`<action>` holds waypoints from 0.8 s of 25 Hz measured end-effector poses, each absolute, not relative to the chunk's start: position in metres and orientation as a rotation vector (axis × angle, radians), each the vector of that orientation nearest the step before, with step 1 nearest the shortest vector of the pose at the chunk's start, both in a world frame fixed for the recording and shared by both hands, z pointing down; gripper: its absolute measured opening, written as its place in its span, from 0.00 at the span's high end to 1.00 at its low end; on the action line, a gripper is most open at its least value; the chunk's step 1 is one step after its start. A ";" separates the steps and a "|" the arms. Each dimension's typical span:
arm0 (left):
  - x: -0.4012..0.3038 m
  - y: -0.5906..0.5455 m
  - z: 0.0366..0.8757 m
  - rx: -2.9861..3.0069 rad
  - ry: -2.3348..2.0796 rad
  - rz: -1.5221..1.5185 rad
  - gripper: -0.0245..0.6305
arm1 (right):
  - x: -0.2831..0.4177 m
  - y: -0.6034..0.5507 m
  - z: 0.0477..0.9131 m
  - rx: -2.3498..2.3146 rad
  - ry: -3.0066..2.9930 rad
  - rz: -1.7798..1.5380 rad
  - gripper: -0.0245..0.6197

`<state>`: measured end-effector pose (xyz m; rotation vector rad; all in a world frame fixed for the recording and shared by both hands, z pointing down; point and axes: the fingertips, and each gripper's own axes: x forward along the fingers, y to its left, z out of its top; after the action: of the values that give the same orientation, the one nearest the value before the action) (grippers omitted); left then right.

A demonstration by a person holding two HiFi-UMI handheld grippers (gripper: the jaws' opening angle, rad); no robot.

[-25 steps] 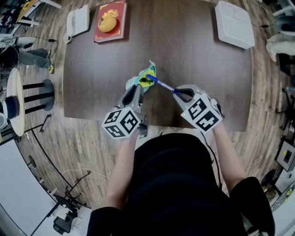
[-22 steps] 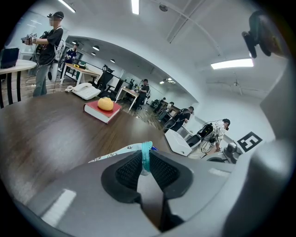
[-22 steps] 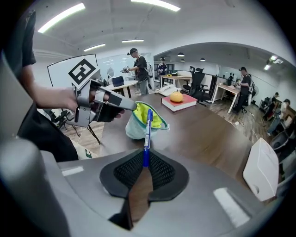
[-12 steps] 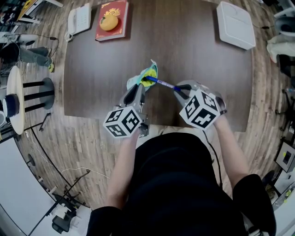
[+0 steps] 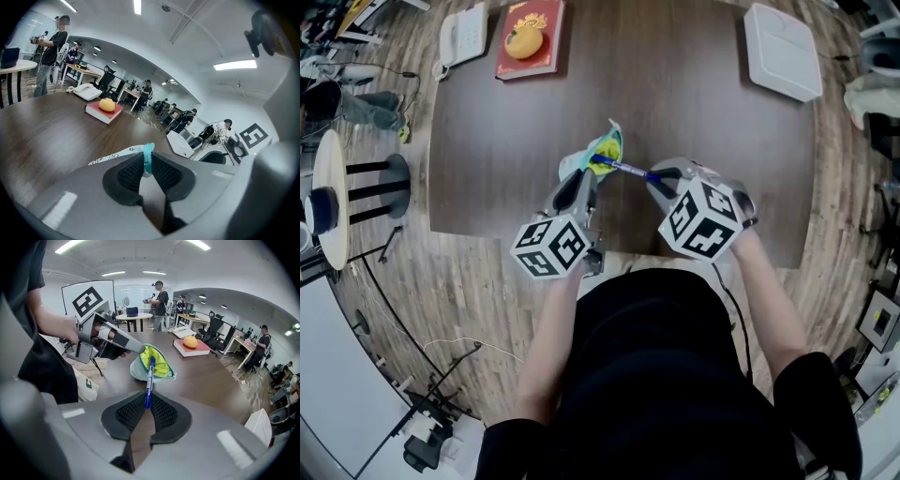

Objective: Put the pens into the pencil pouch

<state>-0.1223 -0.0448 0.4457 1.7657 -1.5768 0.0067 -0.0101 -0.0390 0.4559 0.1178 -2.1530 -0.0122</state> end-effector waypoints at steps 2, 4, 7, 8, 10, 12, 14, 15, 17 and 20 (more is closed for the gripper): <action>-0.122 -0.045 0.445 1.766 -1.576 0.007 0.89 | -0.013 -0.038 0.454 0.112 -2.156 -0.020 0.89; -0.123 -0.044 0.445 1.767 -1.575 0.007 0.89 | -0.017 -0.037 0.453 0.109 -2.161 -0.023 0.89; -0.123 -0.044 0.445 1.767 -1.574 0.007 0.89 | -0.023 -0.036 0.452 0.106 -2.175 -0.019 0.89; -0.123 -0.044 0.445 1.767 -1.574 0.007 0.89 | -0.025 -0.037 0.452 0.105 -2.181 -0.013 0.89; -0.122 -0.044 0.445 1.767 -1.573 0.008 0.89 | -0.028 -0.037 0.452 0.105 -2.192 -0.001 0.89; -0.122 -0.044 0.445 1.768 -1.573 0.009 0.89 | -0.031 -0.038 0.451 0.108 -2.201 0.007 0.89; -0.123 -0.043 0.446 1.768 -1.574 0.010 0.89 | -0.034 -0.038 0.450 0.112 -2.209 0.015 0.89; -0.123 -0.043 0.446 1.768 -1.574 0.010 0.89 | -0.035 -0.038 0.449 0.113 -2.212 0.018 0.89; -0.123 -0.043 0.446 1.767 -1.575 0.010 0.89 | -0.039 -0.038 0.449 0.113 -2.221 0.019 0.89; -0.122 -0.041 0.446 1.767 -1.573 0.011 0.89 | -0.042 -0.038 0.446 0.117 -2.239 0.030 0.89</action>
<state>-0.1216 -0.0414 0.4457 1.7674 -1.5734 0.0106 -0.0421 -0.0381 0.4464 0.1172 -2.2390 0.0296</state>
